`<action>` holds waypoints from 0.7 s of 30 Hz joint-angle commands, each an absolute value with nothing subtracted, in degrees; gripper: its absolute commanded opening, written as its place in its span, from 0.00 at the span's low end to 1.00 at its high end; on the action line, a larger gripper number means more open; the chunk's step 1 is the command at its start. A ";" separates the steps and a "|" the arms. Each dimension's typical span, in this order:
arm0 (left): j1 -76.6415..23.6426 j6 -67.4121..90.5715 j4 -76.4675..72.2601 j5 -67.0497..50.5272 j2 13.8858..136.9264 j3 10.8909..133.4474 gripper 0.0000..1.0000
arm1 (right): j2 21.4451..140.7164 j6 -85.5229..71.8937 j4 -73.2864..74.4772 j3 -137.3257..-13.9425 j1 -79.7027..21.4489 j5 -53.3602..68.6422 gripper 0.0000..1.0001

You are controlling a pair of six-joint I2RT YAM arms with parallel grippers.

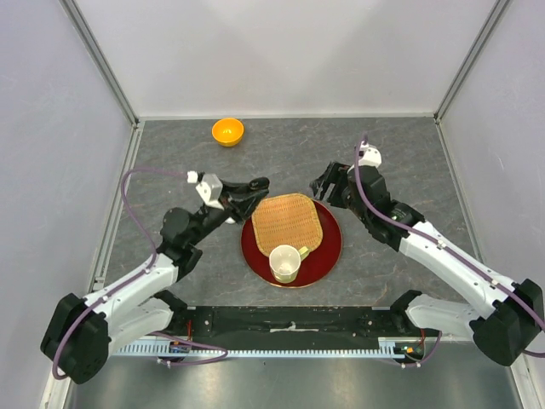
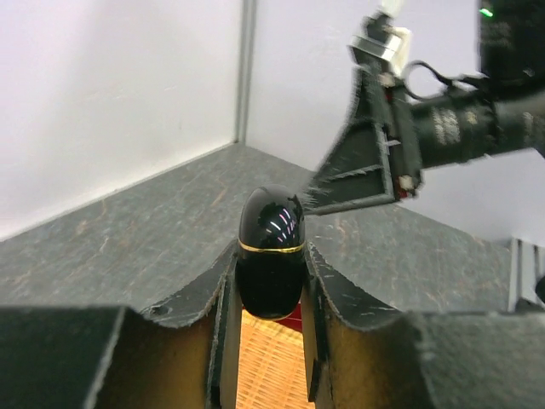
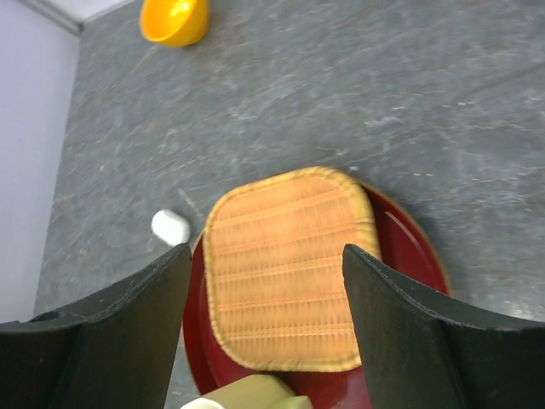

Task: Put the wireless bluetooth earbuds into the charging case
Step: Close the charging case, then place the charging case at the center of the board.

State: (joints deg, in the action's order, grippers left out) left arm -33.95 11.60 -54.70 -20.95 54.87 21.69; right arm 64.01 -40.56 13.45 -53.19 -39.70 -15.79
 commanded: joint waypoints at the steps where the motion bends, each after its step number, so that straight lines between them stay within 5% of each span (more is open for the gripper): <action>1: -28.84 19.93 -37.55 -18.27 59.05 32.66 0.02 | 63.81 -41.22 13.89 -51.77 -34.90 -10.38 0.78; 11: -17.14 30.85 -24.71 -38.22 85.38 54.12 0.02 | 61.44 -40.96 13.97 -48.17 -30.76 -3.78 0.77; 21: -17.14 32.25 -17.67 -38.23 108.25 68.27 0.02 | 59.15 -41.40 13.97 -45.70 -30.15 -2.11 0.78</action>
State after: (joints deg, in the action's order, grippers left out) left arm -17.21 29.28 -21.32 -36.42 102.89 62.59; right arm 60.38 -40.91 14.96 -46.26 -30.52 -3.22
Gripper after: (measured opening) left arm 0.349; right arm 0.776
